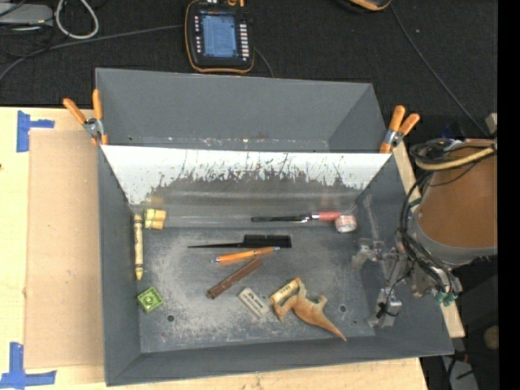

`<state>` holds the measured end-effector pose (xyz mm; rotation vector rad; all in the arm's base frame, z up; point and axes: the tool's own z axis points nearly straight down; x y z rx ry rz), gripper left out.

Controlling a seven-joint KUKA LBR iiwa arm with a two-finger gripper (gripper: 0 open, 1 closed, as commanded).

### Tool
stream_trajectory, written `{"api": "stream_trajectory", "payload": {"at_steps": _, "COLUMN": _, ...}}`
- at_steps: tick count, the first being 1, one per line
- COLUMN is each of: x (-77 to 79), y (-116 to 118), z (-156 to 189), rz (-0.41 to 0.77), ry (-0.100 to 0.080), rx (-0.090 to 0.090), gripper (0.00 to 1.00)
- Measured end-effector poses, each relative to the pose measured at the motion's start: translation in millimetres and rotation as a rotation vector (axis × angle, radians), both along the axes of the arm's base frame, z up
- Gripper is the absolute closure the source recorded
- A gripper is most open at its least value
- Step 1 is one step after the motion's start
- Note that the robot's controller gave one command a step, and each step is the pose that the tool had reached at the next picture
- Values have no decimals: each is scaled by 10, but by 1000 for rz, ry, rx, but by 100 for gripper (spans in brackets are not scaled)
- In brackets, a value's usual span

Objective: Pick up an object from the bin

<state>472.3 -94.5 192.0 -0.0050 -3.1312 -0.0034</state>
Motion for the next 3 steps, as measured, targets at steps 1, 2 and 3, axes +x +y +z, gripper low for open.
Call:
{"api": "stream_trajectory", "payload": {"at_steps": 1, "x": 18, "y": 10, "z": 39, "rz": 4, "ry": -9, "rx": -2, "gripper": 0}}
{"api": "stream_trajectory", "payload": {"at_steps": 2, "x": 75, "y": 555, "z": -1242, "rz": -35, "ry": -10, "rx": 0, "gripper": 0}}
{"api": "stream_trajectory", "payload": {"at_steps": 3, "x": -32, "y": 692, "z": -533, "rz": -182, "ry": -18, "rx": -4, "gripper": 0}}
